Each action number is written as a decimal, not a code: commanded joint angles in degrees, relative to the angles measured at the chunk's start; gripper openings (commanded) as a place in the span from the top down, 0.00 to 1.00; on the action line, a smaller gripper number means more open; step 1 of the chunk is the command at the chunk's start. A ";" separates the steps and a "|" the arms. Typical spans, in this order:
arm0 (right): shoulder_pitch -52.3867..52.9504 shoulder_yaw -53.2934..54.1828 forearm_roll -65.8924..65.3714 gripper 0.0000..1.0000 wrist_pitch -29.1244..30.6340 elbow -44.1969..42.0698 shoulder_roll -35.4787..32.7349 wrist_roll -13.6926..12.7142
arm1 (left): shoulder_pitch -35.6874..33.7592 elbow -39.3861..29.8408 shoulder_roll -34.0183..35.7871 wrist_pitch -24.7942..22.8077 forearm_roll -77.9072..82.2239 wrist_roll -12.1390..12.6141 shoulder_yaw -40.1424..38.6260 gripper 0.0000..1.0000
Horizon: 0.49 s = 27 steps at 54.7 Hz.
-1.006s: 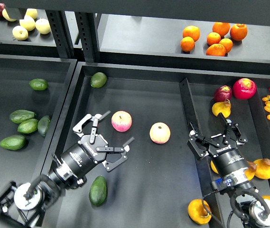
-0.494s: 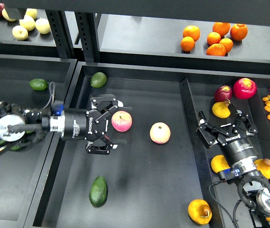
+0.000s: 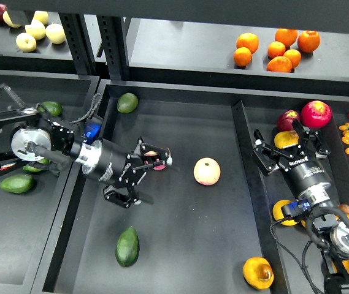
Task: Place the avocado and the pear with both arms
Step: 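Swing the left gripper toward the green avocado nearest the robot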
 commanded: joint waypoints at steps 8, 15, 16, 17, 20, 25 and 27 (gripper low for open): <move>2.07 0.00 -0.11 0.00 -0.36 -0.97 0.00 0.00 | -3.46 1.61 -5.20 0.00 8.25 0.00 8.93 0.00; 3.12 -0.08 -0.11 0.00 -0.36 -1.76 0.00 0.00 | -4.60 3.20 -8.71 0.00 10.72 0.00 14.56 0.00; 3.21 -0.08 -0.11 0.00 -0.36 -1.85 0.00 -0.09 | -5.04 3.37 -9.24 0.00 10.72 0.00 15.35 0.00; 3.39 -0.08 -0.11 0.00 -0.36 -1.94 0.00 -0.09 | -5.65 3.55 -9.68 0.00 10.72 0.00 16.49 0.00; 3.48 -0.08 -0.11 0.00 -0.36 -1.94 0.00 -0.09 | -6.88 3.90 -10.73 0.00 10.72 0.00 19.30 0.00; 3.48 -0.08 -0.11 0.00 -0.36 -2.11 0.00 -0.09 | -8.91 5.57 -13.37 0.00 10.72 0.00 23.79 0.00; 3.48 -0.08 -0.11 0.00 -0.36 -2.20 0.00 -0.09 | -9.17 6.36 -14.42 0.00 10.72 0.00 24.49 0.00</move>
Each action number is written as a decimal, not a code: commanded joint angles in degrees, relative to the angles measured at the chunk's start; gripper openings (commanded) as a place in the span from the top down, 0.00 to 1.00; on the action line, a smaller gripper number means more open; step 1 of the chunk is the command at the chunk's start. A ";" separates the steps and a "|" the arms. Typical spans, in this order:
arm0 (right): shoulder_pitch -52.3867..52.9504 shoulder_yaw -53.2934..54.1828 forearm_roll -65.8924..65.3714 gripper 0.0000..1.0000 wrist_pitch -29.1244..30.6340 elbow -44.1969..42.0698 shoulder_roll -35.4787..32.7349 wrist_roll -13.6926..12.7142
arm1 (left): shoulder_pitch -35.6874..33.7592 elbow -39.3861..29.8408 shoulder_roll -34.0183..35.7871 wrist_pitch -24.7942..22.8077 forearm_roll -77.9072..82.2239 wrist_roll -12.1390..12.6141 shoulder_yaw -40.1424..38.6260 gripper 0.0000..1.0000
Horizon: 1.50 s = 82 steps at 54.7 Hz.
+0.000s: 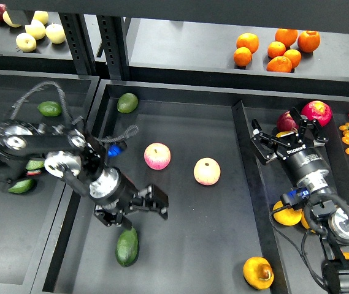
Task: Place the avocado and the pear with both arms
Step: 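Swing the left gripper toward the green avocado nearest the robot, then lower the left gripper over the green avocado and close on it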
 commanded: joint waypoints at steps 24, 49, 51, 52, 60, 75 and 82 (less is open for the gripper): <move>-0.11 0.00 0.18 0.00 0.17 -0.14 0.00 -0.28 | -2.75 7.66 -12.27 0.01 1.35 0.01 11.98 0.01; -0.46 -0.09 0.18 0.00 0.26 -0.14 0.00 -0.28 | 0.94 15.40 -15.79 0.01 3.37 0.01 14.44 0.01; -0.46 -0.09 0.18 0.00 0.26 -0.14 0.00 -0.28 | 1.55 15.92 -16.05 0.01 3.37 0.01 14.44 0.01; -0.55 0.00 0.18 0.00 0.26 -0.14 0.00 -0.28 | 1.73 16.19 -16.14 0.01 3.37 0.01 14.44 0.01; -0.55 -0.09 0.18 0.00 0.26 -0.14 0.00 -0.28 | 3.13 17.86 -16.93 0.01 3.55 0.01 14.44 0.01; -1.43 -0.18 0.18 0.00 0.70 0.03 0.00 -0.28 | 4.54 19.97 -16.93 0.01 3.64 0.01 14.53 0.01; -1.60 -0.18 0.18 0.00 0.70 0.12 0.00 -0.28 | 5.51 20.85 -16.93 0.01 3.73 0.01 14.62 0.01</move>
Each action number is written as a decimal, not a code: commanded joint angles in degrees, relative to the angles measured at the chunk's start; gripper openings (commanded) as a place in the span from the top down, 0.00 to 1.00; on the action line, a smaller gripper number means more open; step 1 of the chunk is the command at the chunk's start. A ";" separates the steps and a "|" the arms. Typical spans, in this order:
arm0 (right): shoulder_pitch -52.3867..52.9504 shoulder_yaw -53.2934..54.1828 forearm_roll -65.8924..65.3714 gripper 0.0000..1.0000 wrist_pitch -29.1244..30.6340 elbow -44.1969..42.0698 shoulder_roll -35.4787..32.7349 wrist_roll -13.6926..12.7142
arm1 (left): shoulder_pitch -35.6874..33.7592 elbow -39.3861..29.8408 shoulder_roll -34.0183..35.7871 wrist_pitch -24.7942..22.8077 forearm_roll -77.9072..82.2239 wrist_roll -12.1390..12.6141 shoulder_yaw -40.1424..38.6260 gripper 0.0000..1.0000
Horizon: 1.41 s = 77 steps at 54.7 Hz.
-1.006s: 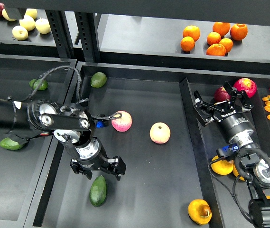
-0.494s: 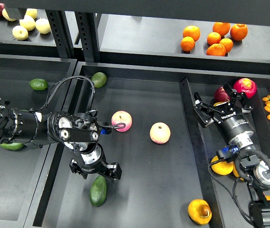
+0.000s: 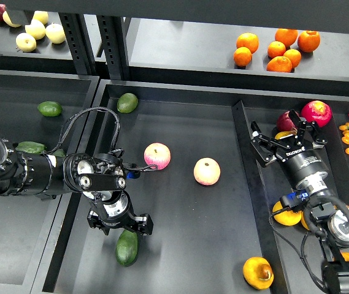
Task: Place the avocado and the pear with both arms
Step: 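Lower the left gripper over the green avocado and close on it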
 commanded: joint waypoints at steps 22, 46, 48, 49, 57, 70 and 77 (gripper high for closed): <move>-0.17 -0.37 -0.01 0.00 0.12 0.12 0.00 -0.02 | 2.44 3.45 0.00 0.00 0.97 0.00 0.27 0.01; -0.17 -0.54 -0.01 0.00 0.12 0.03 0.00 -0.11 | 4.03 5.30 0.00 0.00 0.97 0.00 0.27 0.01; -0.17 -0.63 -0.01 0.00 0.12 0.03 0.00 -0.11 | 4.03 5.30 0.00 0.00 0.88 0.00 0.18 0.01; -0.17 -0.63 -0.01 0.00 0.12 0.03 0.00 -0.11 | 3.94 5.30 0.00 0.00 0.88 0.00 0.18 0.01; -0.17 -0.63 -0.01 0.00 0.12 -0.06 0.00 -0.20 | 3.85 5.30 0.00 0.00 0.88 0.00 -0.43 0.01; -0.17 -0.72 -0.01 0.00 0.12 -0.06 0.00 -0.20 | 3.76 5.30 0.00 0.00 0.88 0.00 -2.01 0.01; -0.17 -0.72 -0.01 0.00 0.12 -0.06 0.00 -0.20 | 3.94 5.30 0.00 0.00 0.88 0.00 -2.63 0.01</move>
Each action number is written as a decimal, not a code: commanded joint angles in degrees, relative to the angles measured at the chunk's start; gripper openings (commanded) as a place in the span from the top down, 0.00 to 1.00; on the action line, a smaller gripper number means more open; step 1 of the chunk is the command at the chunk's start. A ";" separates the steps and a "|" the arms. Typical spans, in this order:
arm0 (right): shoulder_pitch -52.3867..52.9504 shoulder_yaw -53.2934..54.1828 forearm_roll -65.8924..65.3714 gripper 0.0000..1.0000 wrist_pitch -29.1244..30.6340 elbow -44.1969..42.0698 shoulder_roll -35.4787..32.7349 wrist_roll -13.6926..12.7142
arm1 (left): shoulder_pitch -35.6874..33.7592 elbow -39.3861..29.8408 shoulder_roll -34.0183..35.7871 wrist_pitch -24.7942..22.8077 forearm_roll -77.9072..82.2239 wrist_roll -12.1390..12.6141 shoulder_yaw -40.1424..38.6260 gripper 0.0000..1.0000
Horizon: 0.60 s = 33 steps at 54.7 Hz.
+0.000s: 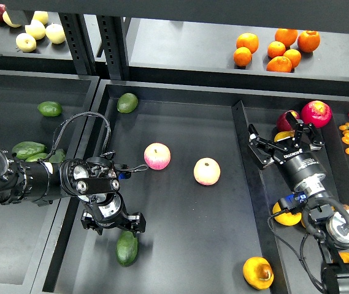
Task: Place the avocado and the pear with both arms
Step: 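Lower the left gripper over the green avocado and close on it, then lift the avocado with the left gripper toward the avocado bin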
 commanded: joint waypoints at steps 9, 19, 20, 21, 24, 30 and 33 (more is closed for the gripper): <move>0.00 0.08 0.00 0.00 0.09 0.08 0.00 0.01 | 1.39 0.00 0.00 0.00 0.06 0.00 -1.86 0.01; -0.52 0.08 0.00 0.00 0.09 0.08 0.00 0.01 | 2.61 0.26 0.00 0.00 0.15 0.00 -2.47 0.01; -0.61 0.08 0.00 0.00 0.09 0.08 0.00 0.01 | 2.79 0.35 0.00 0.00 0.15 0.00 -2.47 0.01; -0.70 0.08 0.00 0.00 0.09 0.08 0.00 0.01 | 2.97 0.52 0.00 0.00 0.15 0.00 -2.56 0.01; -0.88 -0.01 0.00 0.00 0.18 0.08 0.00 0.01 | 3.58 1.23 0.00 0.00 0.15 0.00 -2.73 0.01; -1.05 -0.09 0.00 0.00 0.18 0.08 0.00 0.01 | 4.29 1.41 0.00 0.00 0.41 0.00 -2.82 0.01; -1.05 -0.10 0.00 0.00 0.18 0.08 0.00 0.01 | 4.72 1.41 0.00 0.00 0.41 0.00 -2.82 0.01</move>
